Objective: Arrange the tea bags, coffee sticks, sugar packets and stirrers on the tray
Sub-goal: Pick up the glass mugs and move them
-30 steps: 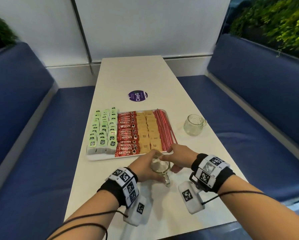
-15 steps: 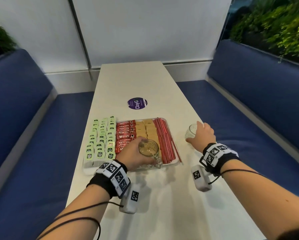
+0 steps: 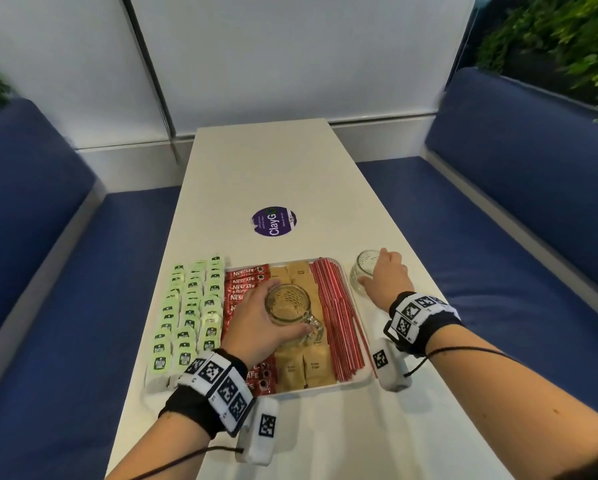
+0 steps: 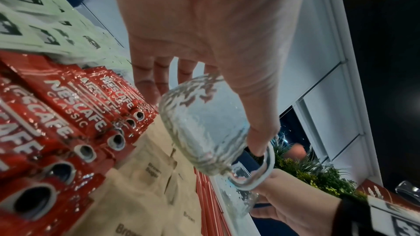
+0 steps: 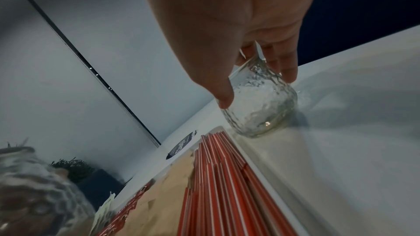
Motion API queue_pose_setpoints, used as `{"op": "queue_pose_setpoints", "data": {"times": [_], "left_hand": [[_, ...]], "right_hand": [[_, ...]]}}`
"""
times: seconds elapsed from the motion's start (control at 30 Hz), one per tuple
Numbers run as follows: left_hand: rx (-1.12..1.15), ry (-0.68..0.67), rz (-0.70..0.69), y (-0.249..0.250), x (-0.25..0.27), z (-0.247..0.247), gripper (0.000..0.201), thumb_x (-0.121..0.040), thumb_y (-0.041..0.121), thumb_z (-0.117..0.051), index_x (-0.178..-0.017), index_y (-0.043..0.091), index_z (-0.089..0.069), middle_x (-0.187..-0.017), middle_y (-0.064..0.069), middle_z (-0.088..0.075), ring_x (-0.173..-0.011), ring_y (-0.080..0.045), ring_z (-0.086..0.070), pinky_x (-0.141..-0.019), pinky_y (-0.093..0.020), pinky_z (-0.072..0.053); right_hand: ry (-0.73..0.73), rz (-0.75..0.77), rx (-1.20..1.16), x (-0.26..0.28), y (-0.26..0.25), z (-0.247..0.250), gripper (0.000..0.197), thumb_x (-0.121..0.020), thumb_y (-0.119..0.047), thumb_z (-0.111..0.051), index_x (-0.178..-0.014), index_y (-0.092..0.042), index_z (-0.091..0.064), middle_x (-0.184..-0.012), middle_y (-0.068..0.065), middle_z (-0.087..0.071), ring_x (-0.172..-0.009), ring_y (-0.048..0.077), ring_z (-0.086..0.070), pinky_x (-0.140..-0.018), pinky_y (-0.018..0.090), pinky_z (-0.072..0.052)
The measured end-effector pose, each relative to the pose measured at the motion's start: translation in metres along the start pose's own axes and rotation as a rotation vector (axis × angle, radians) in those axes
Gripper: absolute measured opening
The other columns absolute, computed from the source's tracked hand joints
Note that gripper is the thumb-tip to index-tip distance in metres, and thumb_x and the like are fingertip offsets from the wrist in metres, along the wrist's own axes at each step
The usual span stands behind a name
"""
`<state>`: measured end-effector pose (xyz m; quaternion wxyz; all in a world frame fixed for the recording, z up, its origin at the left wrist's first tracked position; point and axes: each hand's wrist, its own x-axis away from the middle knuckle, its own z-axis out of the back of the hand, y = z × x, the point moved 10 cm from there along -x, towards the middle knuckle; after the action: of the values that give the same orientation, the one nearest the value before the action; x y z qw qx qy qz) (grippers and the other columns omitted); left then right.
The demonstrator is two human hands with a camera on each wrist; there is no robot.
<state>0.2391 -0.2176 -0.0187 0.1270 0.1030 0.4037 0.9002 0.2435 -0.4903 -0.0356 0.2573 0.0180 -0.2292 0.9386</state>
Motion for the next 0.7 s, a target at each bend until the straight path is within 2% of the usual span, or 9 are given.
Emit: {"op": "queue_pose_setpoints", "data": {"times": [0.1,0.27,0.37,0.43,0.47,0.5,0.57,0.63,0.7], "left_hand": [[-0.033,-0.006,0.007,-0.004,-0.003,-0.002,0.094,-0.054,0.064,-0.084,-0.134,0.028,-0.049,-0.122,0.010,-0.050,-0.114,-0.011,-0.050,-0.101,-0.031,-0.043],[-0.145,-0.001,0.067,-0.009,-0.005,-0.001,0.105,-0.050,0.079,-0.074,-0.135,0.025,-0.045,-0.129,0.008,-0.049,-0.119,-0.014,-0.045,-0.104,-0.040,-0.044],[-0.053,-0.015,0.108,-0.005,0.000,-0.005,0.096,-0.053,0.069,-0.081,-0.131,0.024,-0.046,-0.124,0.010,-0.055,-0.110,-0.010,-0.053,-0.091,-0.028,-0.045],[-0.022,-0.012,0.107,0.004,0.003,-0.008,0.090,-0.057,0.059,-0.085,-0.128,0.022,-0.045,-0.119,0.012,-0.054,-0.106,-0.009,-0.054,-0.087,-0.023,-0.042],[-0.013,0.002,0.103,0.008,0.004,-0.008,0.089,-0.058,0.056,-0.087,-0.128,0.021,-0.045,-0.116,0.012,-0.054,-0.105,-0.009,-0.054,-0.085,-0.022,-0.041],[-0.004,0.019,0.100,0.011,0.005,-0.010,0.088,-0.058,0.054,-0.087,-0.127,0.021,-0.044,-0.114,0.012,-0.054,-0.103,-0.009,-0.054,-0.084,-0.022,-0.041],[0.024,0.044,0.094,0.017,0.007,-0.014,0.089,-0.057,0.054,-0.088,-0.127,0.023,-0.043,-0.116,0.012,-0.056,-0.102,-0.008,-0.054,-0.083,-0.022,-0.041],[0.062,0.057,0.075,0.023,0.009,-0.020,0.095,-0.052,0.061,-0.086,-0.129,0.028,-0.040,-0.121,0.011,-0.056,-0.106,-0.009,-0.055,-0.086,-0.026,-0.047],[0.069,0.071,0.058,0.030,0.011,-0.026,0.101,-0.046,0.069,-0.080,-0.131,0.033,-0.038,-0.126,0.009,-0.056,-0.110,-0.012,-0.056,-0.092,-0.036,-0.052]], "right_hand": [[0.004,0.018,0.022,-0.012,-0.008,-0.001,0.080,-0.094,-0.033,-0.059,-0.151,-0.003,-0.012,-0.149,0.014,-0.023,-0.133,0.035,-0.033,-0.104,0.042,-0.039],[-0.040,0.034,0.045,-0.019,-0.005,0.000,0.089,-0.091,-0.043,-0.060,-0.154,-0.011,-0.006,-0.152,0.012,-0.020,-0.129,0.034,-0.043,-0.100,0.045,-0.045],[0.071,0.070,0.033,-0.004,-0.007,0.019,0.094,-0.088,-0.047,-0.063,-0.154,-0.016,-0.004,-0.148,0.013,-0.023,-0.124,0.032,-0.045,-0.097,0.045,-0.046],[0.160,0.175,-0.018,0.014,-0.022,0.033,0.084,-0.089,-0.046,-0.061,-0.154,-0.017,-0.015,-0.138,0.012,-0.033,-0.118,0.030,-0.048,-0.096,0.043,-0.047],[0.153,0.234,-0.064,0.026,-0.031,0.035,0.076,-0.091,-0.047,-0.059,-0.151,-0.017,-0.024,-0.135,0.011,-0.038,-0.116,0.028,-0.051,-0.095,0.042,-0.048],[0.108,0.286,-0.112,0.037,-0.040,0.034,0.067,-0.091,-0.050,-0.056,-0.146,-0.018,-0.036,-0.133,0.009,-0.044,-0.112,0.024,-0.054,-0.094,0.040,-0.049],[-0.075,0.362,-0.190,0.061,-0.059,0.020,0.053,-0.093,-0.055,-0.050,-0.130,-0.018,-0.057,-0.120,0.000,-0.059,-0.097,0.012,-0.059,-0.085,0.032,-0.049],[-0.248,0.404,-0.256,0.085,-0.070,0.006,0.045,-0.094,-0.054,-0.049,-0.116,-0.019,-0.067,-0.101,-0.007,-0.064,-0.081,0.004,-0.057,-0.072,0.023,-0.044],[-0.300,0.408,-0.289,0.096,-0.074,-0.001,0.039,-0.094,-0.049,-0.052,-0.109,-0.018,-0.069,-0.097,-0.006,-0.068,-0.080,0.008,-0.062,-0.071,0.024,-0.048]]}}
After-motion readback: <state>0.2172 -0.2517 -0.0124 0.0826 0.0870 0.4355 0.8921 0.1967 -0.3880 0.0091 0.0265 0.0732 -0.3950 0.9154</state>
